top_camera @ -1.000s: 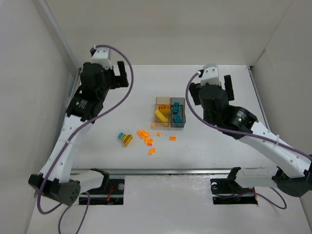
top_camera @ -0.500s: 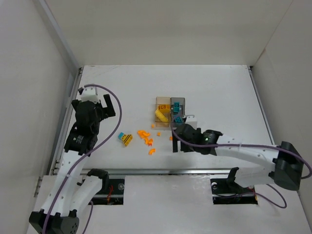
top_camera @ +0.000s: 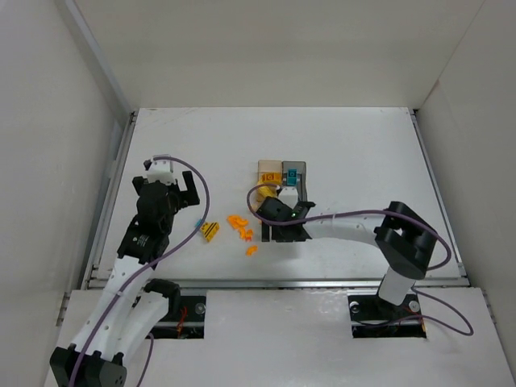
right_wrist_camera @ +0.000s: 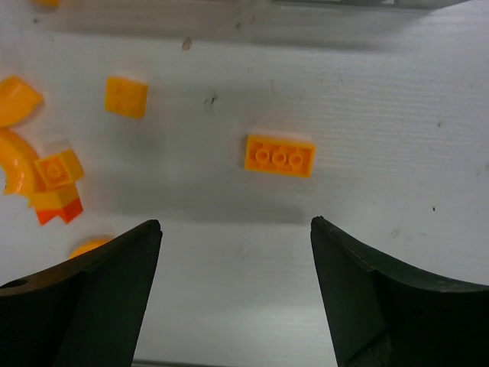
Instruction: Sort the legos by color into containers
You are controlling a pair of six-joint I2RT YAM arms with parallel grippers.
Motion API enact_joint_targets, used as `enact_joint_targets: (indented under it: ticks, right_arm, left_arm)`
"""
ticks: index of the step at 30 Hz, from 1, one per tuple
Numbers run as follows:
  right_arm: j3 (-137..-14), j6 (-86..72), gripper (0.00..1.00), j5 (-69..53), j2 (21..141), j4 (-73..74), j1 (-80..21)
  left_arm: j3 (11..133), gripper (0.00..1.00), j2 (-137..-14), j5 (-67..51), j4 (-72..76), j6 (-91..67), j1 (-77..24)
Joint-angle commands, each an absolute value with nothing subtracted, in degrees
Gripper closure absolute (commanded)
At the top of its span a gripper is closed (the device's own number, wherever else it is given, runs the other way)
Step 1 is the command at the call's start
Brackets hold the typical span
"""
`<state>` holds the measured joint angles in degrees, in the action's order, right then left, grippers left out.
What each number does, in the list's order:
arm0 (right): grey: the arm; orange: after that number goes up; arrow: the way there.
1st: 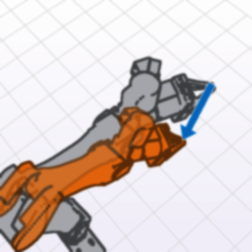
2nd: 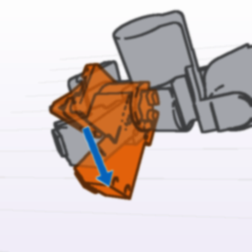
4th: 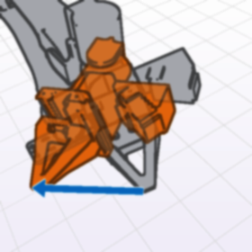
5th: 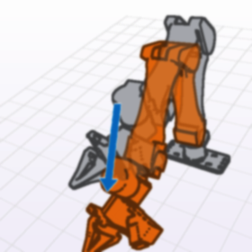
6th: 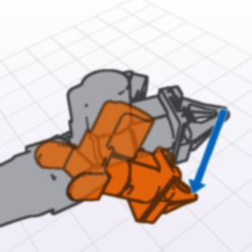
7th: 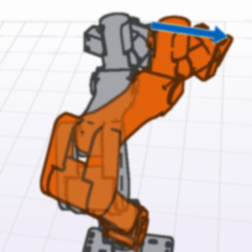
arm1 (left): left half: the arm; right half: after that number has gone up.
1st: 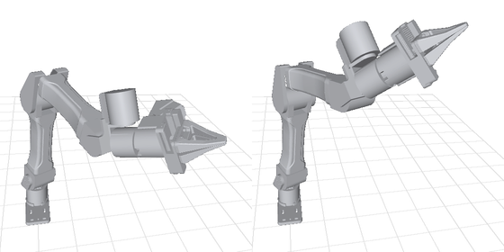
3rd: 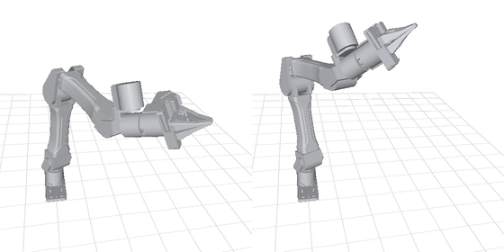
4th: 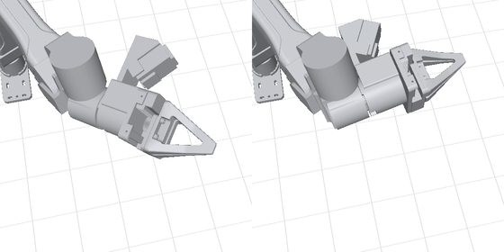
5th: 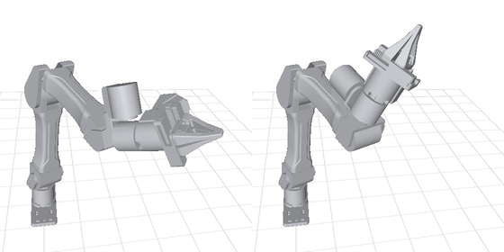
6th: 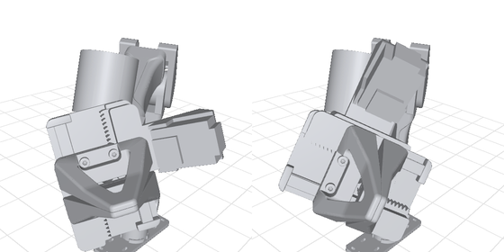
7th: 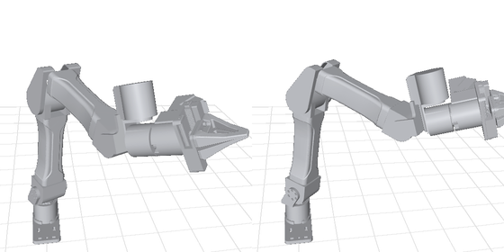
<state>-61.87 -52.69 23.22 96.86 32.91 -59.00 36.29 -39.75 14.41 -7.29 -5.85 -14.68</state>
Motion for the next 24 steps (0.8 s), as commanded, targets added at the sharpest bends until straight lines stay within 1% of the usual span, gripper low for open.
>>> enact_joint_targets:
  ticks: [1,3,4,7,10,13,14,19,20,21,24]
  right_arm:
    - [-65.5,-54.1,0.17,25.3,99.8,31.8,-56.7]
    - [-65.5,-54.1,0.18,25.9,99.8,32.3,-55.4]
    - [-65.5,-54.1,0.21,25.9,100.4,32.3,-54.5]
    - [-67.0,-52.4,0.23,26.5,101.2,32.9,-54.5]
    - [-67.8,-51.8,0.27,25.9,103.3,32.9,-54.5]
    - [-68.3,-51.8,0.35,25.9,104.7,32.2,-54.0]
    - [-68.3,-51.8,0.39,25.3,104.7,32.2,-54.0]
    - [-67.1,-51.8,0.46,25.3,104.7,31.6,-54.0]
    - [-67.1,-51.8,0.46,25.3,104.7,31.6,-54.0]
    - [-66.5,-51.8,0.49,25.3,104.7,31.6,-54.0]
    - [-65.7,-51.8,0.60,25.3,104.2,31.1,-54.0]
  left_arm:
    - [34.8,0.00,-38.1,16.8,-1.5,-3.8,-15.9]
    - [34.3,0.00,-38.1,17.6,-1.0,-3.3,-15.9]
    - [33.8,0.00,-37.5,18.2,-0.4,-3.3,-15.9]
    - [33.1,0.00,-37.5,18.7,0.2,-2.7,-15.9]
    - [32.6,0.00,-37.5,19.2,0.2,-2.7,-15.9]
    - [32.6,0.00,-37.5,19.2,0.2,-2.7,-15.9]
    - [32.6,0.00,-37.5,19.2,0.2,-2.7,-15.9]
    - [33.1,0.00,-37.5,19.9,0.7,-1.7,-15.9]
    - [33.1,0.00,-37.5,19.9,0.7,-1.7,-15.9]
    - [33.1,0.00,-37.5,19.9,0.7,-1.7,-15.9]
    - [33.1,0.00,-37.5,19.9,0.7,-1.7,-15.9]
